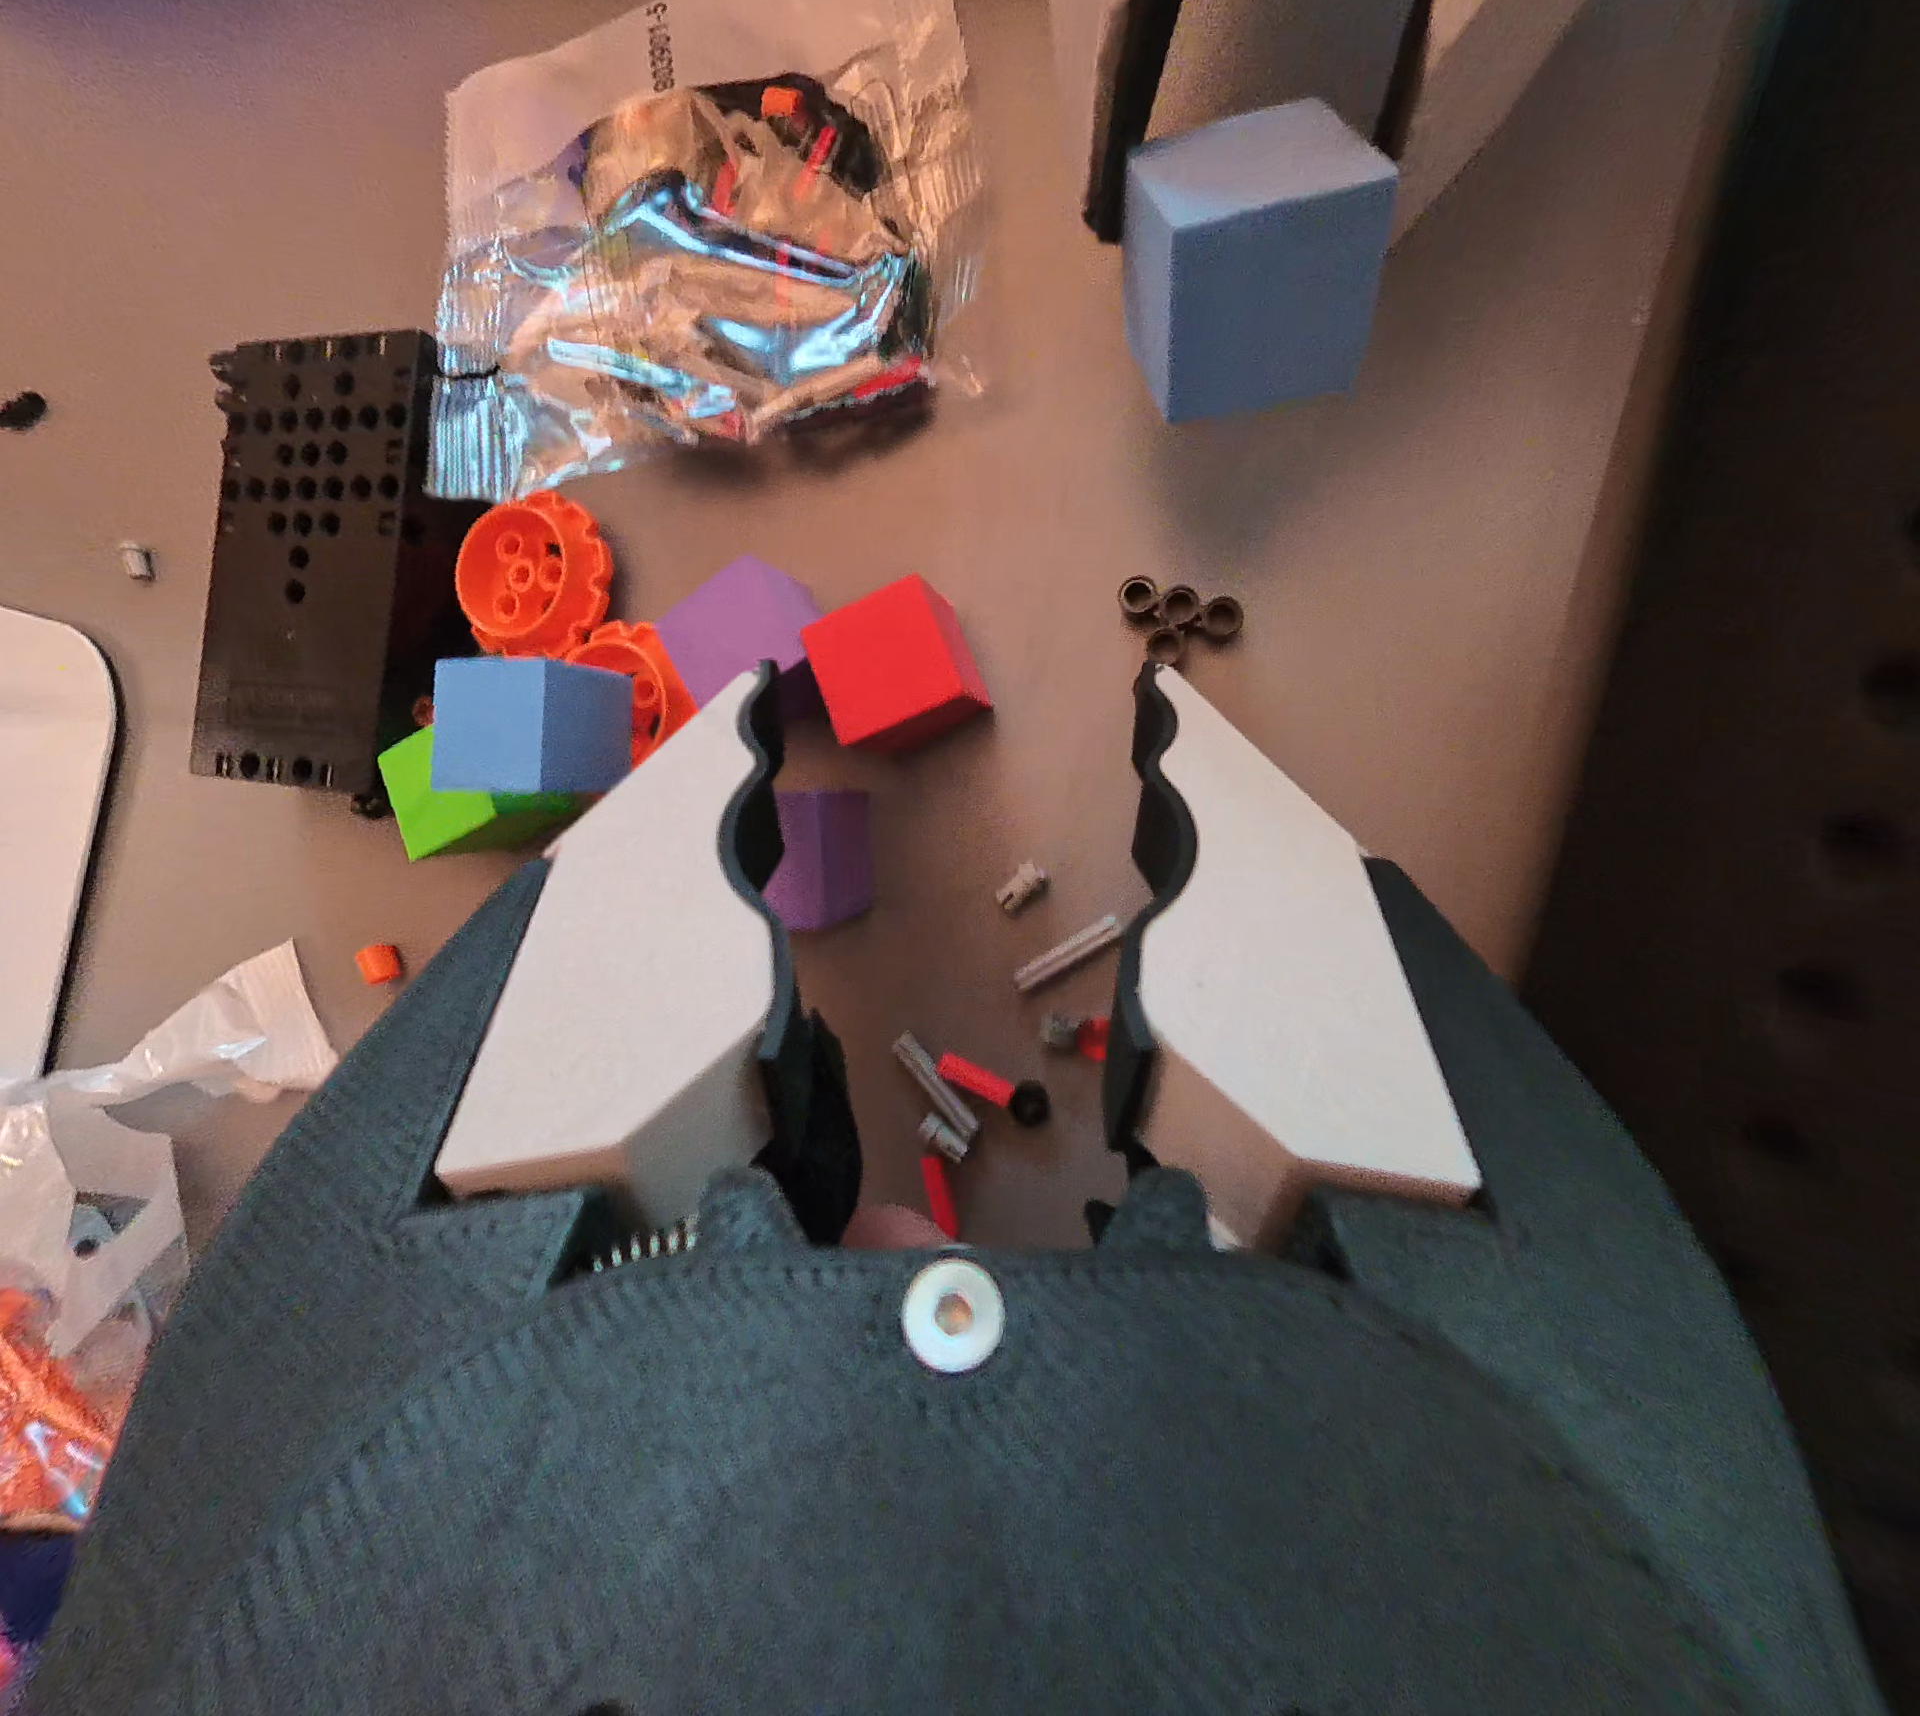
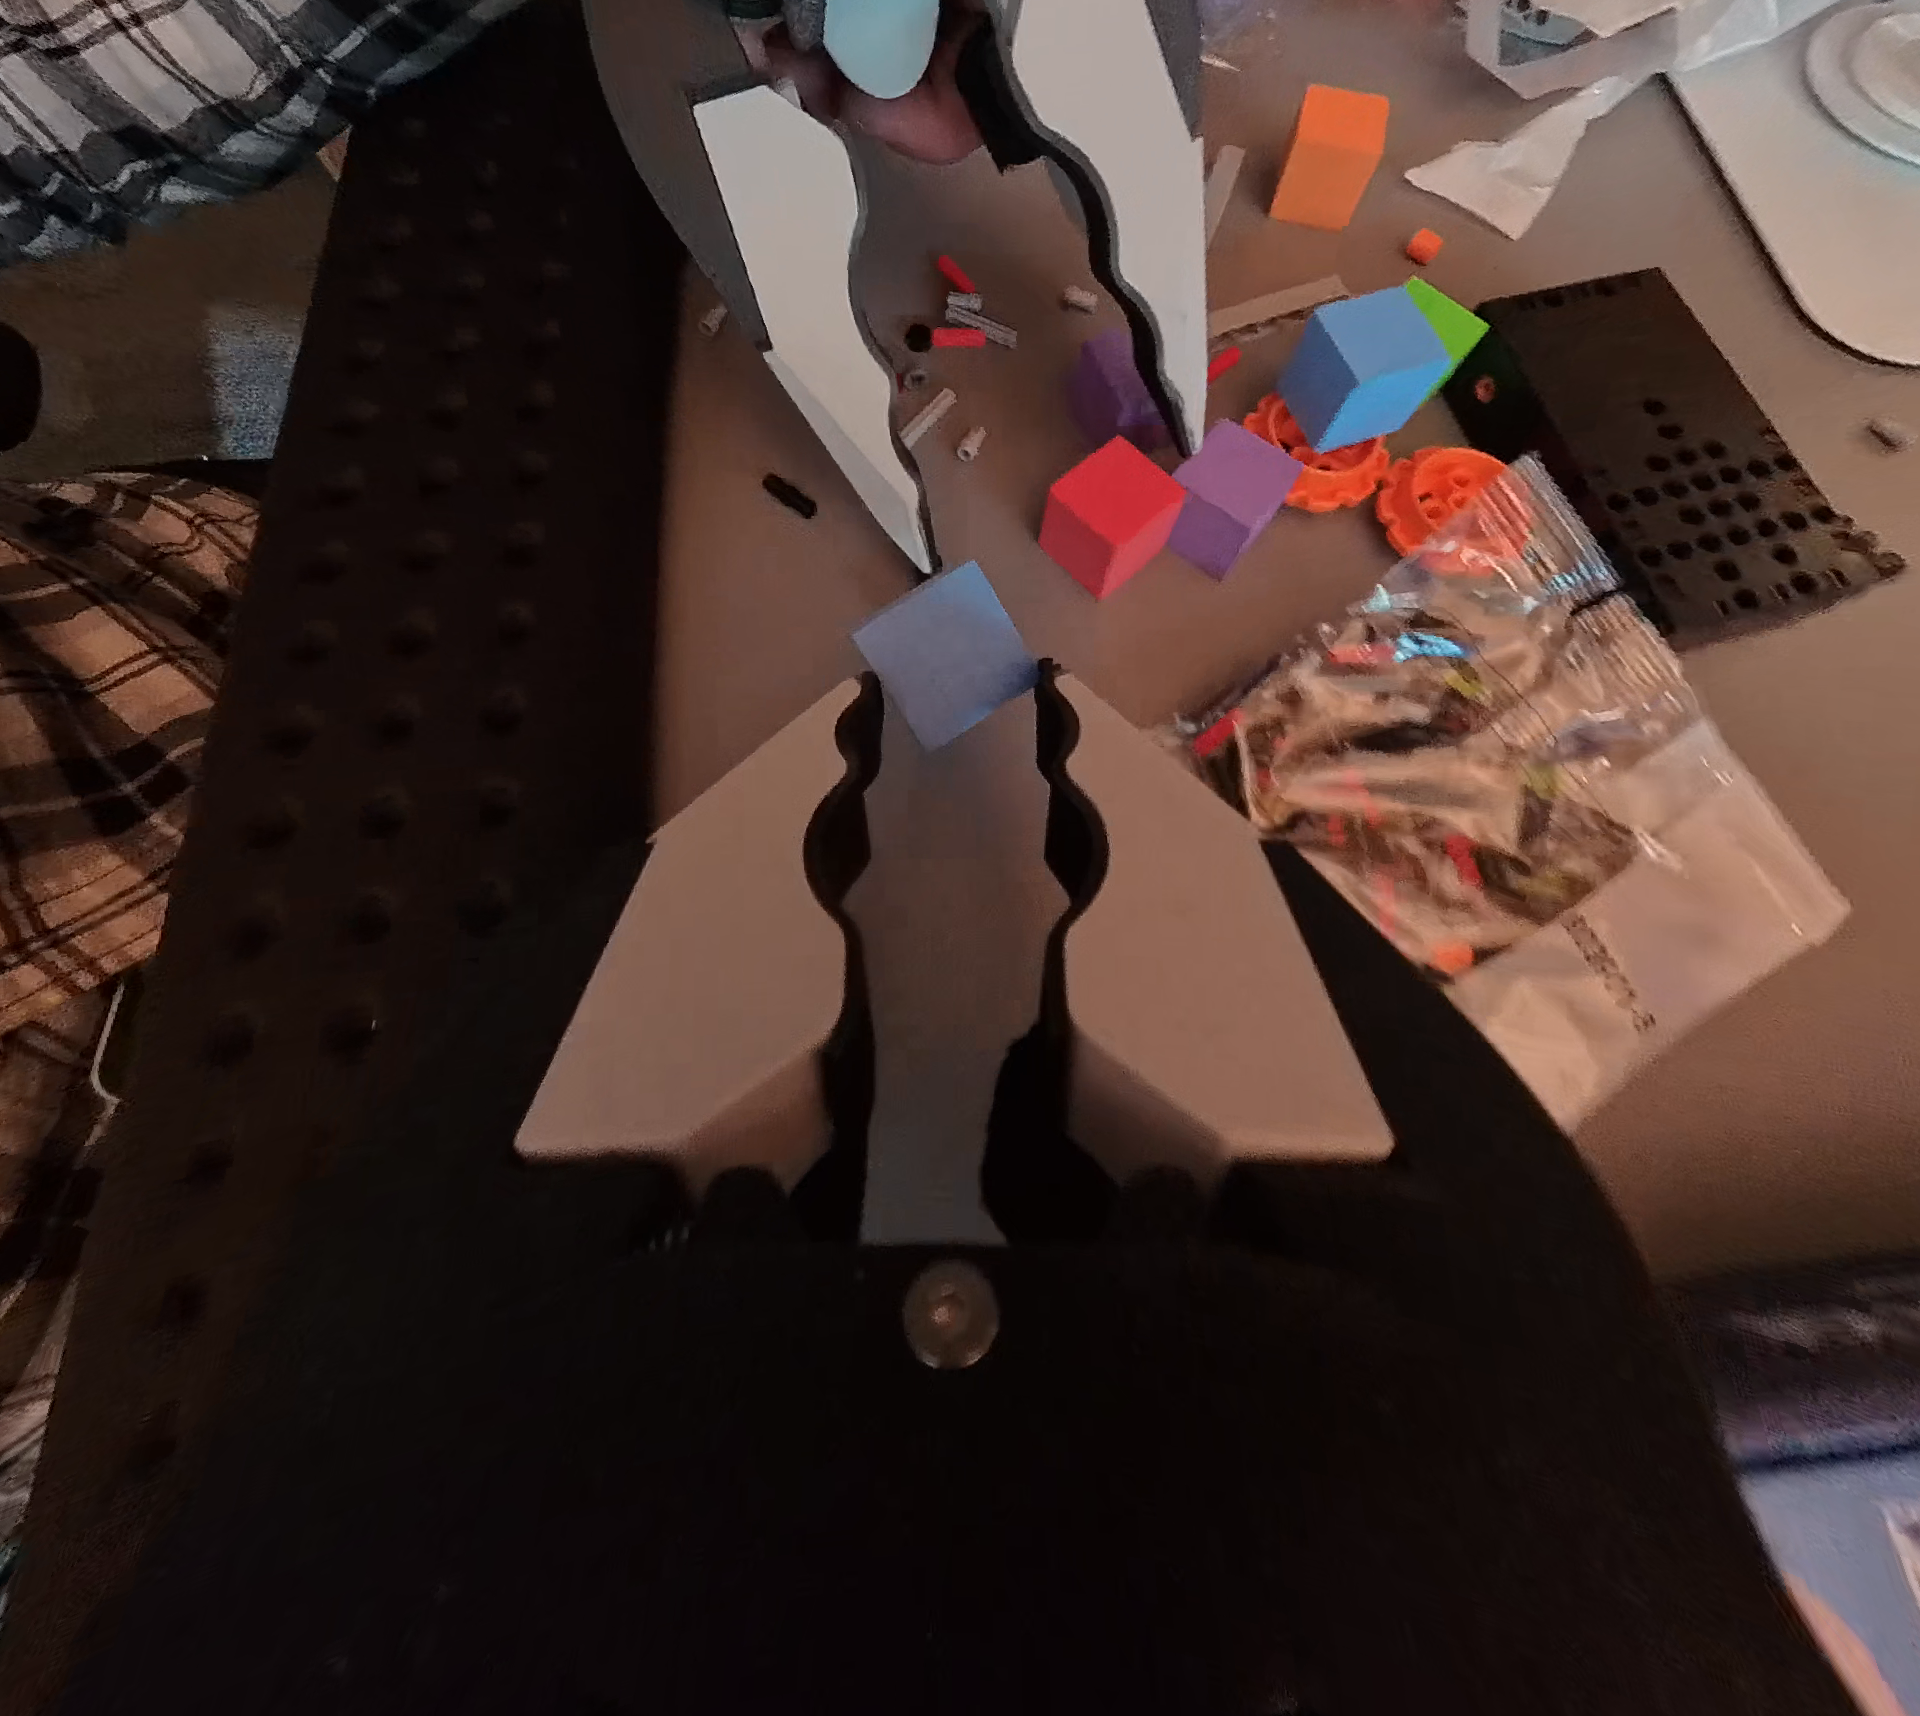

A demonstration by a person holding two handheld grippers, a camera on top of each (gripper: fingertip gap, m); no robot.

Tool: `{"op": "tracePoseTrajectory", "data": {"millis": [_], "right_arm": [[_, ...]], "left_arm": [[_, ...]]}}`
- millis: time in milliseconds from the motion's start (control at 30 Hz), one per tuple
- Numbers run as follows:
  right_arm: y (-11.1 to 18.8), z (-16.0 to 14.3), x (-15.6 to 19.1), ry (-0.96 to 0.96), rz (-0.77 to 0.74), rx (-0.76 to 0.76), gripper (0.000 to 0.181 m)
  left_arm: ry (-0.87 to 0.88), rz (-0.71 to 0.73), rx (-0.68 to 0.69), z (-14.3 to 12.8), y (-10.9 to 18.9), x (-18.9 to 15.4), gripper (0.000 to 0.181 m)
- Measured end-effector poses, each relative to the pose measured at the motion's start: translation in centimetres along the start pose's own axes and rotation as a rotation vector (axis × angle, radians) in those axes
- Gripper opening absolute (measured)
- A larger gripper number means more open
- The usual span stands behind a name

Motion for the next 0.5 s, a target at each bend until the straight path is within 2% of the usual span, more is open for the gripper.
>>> {"op": "tracePoseTrajectory", "data": {"millis": [200,300,400,500], "right_arm": [[3.0,-1.9,-0.6,-0.029,-0.059,0.026,0.028],[3.6,-3.0,-0.6,-0.042,-0.061,0.065,0.029],[3.6,-3.9,-0.4,-0.036,-0.068,0.104,0.029],[3.5,-4.2,0.0,-0.026,-0.060,0.126,0.029]], "left_arm": [[0.010,0.067,-0.015,3.6,-2.1,-0.2,0.073],[-0.004,0.056,-0.040,5.7,-3.1,-1.2,0.079],[-0.024,0.066,-0.027,5.5,-2.5,-0.8,0.083],[0.025,0.025,-0.027,4.2,-1.0,-0.4,0.080]]}}
Point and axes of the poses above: each gripper's, where its closed fingertips meet, y back along the fingers, z out of its top, x = y × z across the jaws, the point moved 1 cm from there along y, back along the fingers, and after that the axes turned 5 degrees about -y, right-handed, at the moved point
